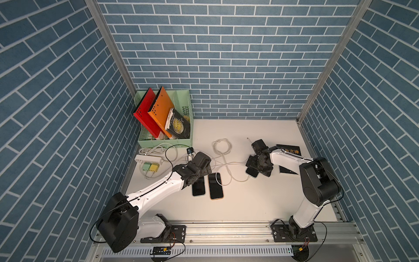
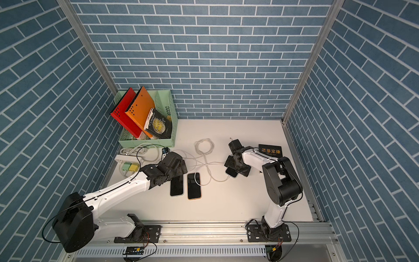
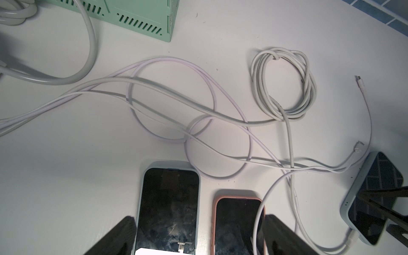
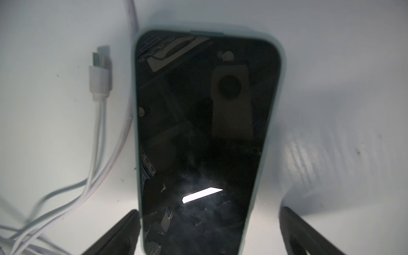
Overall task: Unplug the charging cable from the phone
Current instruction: Pick up the phone at the center of the board.
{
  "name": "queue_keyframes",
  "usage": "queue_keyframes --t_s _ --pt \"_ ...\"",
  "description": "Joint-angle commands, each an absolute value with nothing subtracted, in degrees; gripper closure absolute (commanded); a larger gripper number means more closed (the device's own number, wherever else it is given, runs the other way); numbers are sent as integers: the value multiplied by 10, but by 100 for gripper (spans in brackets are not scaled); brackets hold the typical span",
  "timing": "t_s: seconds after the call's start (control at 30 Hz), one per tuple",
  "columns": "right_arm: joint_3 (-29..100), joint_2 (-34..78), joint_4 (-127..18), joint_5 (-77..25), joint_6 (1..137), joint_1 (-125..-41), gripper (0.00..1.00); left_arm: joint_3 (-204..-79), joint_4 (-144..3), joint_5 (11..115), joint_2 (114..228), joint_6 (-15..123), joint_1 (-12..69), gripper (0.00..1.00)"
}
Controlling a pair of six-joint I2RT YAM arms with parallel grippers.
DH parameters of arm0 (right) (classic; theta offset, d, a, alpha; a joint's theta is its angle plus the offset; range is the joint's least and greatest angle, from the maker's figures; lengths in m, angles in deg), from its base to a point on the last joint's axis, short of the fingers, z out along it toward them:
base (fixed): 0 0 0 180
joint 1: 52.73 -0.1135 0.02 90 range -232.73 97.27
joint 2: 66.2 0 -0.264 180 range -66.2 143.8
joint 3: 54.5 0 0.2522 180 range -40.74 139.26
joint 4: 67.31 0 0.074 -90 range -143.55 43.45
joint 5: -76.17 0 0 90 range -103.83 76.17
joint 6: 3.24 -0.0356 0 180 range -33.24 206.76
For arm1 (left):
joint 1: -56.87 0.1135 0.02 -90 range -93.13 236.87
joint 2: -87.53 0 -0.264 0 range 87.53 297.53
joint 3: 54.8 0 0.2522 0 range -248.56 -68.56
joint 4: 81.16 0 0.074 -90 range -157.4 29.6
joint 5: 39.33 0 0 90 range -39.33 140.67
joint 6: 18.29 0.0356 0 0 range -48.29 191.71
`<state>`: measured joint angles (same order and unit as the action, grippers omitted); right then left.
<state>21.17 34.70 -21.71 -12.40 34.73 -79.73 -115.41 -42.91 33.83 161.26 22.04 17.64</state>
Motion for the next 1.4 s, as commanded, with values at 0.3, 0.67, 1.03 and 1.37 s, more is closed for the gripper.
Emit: queue_keyframes --t_s 0.3,0.67,1.03,1.37 --pt "245 397 -183 -123 361 -809 1 -1137 -433 338 1610 214 180 5" --pt "252 421 -147 -122 370 -813 1 -1135 -429 331 1600 214 182 5" --pt "235 439 -155 -148 373 -817 15 -1122 -436 332 1597 209 183 5" --pt "226 444 -177 -169 371 -818 31 -1118 -437 331 1591 206 183 5"
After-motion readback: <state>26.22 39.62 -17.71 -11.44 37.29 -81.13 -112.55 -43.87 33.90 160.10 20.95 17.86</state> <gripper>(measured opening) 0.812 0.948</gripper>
